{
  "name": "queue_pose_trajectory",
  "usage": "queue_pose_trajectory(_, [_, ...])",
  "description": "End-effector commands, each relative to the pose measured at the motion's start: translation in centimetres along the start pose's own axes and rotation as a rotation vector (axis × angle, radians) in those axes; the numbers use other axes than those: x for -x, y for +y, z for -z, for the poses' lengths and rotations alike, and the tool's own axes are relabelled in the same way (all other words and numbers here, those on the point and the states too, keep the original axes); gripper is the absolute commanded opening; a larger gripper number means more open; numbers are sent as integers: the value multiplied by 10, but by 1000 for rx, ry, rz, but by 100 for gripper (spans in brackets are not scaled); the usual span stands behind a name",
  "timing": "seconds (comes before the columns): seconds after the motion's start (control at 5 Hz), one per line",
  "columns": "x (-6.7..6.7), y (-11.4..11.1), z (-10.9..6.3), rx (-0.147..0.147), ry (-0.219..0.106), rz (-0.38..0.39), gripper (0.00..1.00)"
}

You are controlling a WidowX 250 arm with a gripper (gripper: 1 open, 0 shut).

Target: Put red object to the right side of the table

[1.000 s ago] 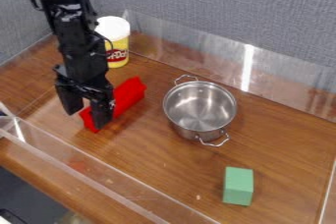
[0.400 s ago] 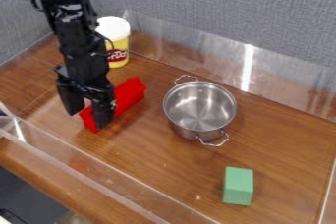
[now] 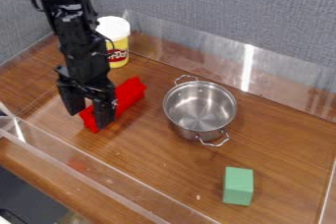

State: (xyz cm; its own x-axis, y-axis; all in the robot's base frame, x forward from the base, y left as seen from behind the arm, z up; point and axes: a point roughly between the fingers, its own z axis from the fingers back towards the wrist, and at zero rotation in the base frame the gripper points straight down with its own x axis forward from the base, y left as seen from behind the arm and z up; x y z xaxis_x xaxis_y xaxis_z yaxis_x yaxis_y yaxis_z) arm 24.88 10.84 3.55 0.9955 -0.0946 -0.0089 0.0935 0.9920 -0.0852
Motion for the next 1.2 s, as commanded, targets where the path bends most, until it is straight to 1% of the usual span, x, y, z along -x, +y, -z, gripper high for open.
queue_pose_trajectory(0.0, [-11,0,-19,-36,-60,17,100])
queue_pose_trajectory(0.4, [-11,-1,-21,-40,-65,19,100])
queue_pose_trajectory(0.6, [-12,-1,-18,-38,-64,19,0])
queue_pose_trajectory(0.8, [-13,-2,-18,-38,-66,24,0])
queue_pose_trajectory(1.0, [-12,-4,-23,-37,-73,32,0])
